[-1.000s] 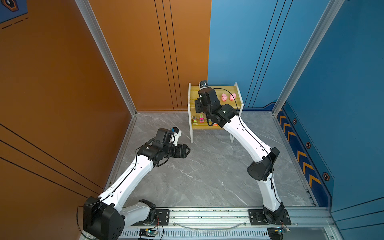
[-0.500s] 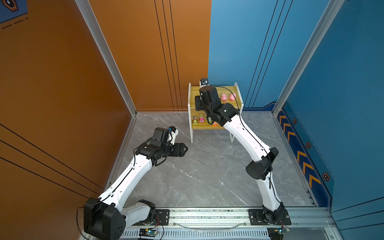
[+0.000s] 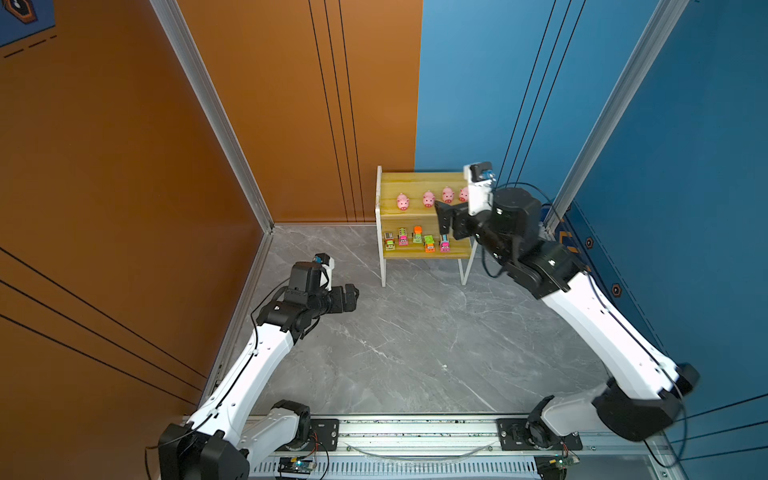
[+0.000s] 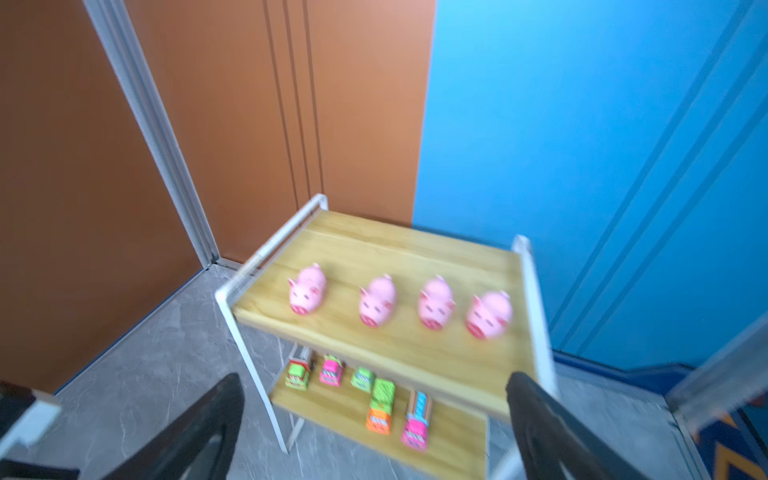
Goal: Place and organize the plastic toys onto the shelf
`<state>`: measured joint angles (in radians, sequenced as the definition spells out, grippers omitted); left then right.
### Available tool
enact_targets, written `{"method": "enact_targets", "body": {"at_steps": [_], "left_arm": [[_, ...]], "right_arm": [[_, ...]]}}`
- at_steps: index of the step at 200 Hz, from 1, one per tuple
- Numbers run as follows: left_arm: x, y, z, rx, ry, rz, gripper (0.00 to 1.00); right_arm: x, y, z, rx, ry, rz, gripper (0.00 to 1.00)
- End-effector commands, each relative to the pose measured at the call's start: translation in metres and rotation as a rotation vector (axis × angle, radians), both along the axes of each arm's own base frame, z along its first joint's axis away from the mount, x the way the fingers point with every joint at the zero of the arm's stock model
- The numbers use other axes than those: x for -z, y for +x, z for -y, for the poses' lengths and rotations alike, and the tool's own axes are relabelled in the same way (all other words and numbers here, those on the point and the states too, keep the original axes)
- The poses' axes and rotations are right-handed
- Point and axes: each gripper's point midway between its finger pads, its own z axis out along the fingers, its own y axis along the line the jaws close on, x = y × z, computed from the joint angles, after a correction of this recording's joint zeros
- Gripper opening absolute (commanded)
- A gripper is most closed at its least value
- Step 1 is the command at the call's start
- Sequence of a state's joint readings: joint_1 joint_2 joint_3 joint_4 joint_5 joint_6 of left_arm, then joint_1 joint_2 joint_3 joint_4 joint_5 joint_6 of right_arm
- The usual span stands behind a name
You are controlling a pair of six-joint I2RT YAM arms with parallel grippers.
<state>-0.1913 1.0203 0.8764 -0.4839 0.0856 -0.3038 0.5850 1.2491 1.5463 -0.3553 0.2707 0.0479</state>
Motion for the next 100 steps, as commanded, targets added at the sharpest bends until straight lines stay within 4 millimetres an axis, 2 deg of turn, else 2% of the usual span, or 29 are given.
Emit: {"method": "enact_targets", "body": {"at_steps": [1,28,44,55,79,100], "left_arm": [[-0.012,0.005,-0.051,-0.227,0.087,0.119,0.98],[-0.006,0.008,-0.084,-0.383,0.135,0.234,0.98],[0.008,0.012,-0.097,-0.447,0.145,0.262,0.98],[0.021,0.015,-0.098,-0.440,0.164,0.278,0.98],[0.043,0.021,-0.109,-0.431,0.302,0.274,0.98],[0.054,0.037,-0.103,-0.340,0.379,0.294,0.98]], "right_arm": [[0.077,-0.016,0.057,0.084,-0.034,-0.053,1.00],[0.184,-0.046,0.122,0.237,-0.059,-0.123,1.00],[0.234,-0.054,0.140,0.279,-0.010,-0.129,1.00],[0.255,-0.054,0.150,0.317,0.021,-0.088,1.00],[0.287,-0.045,0.170,0.395,0.018,-0.080,1.00],[0.309,-0.031,0.180,0.411,0.030,-0.105,1.00]]}}
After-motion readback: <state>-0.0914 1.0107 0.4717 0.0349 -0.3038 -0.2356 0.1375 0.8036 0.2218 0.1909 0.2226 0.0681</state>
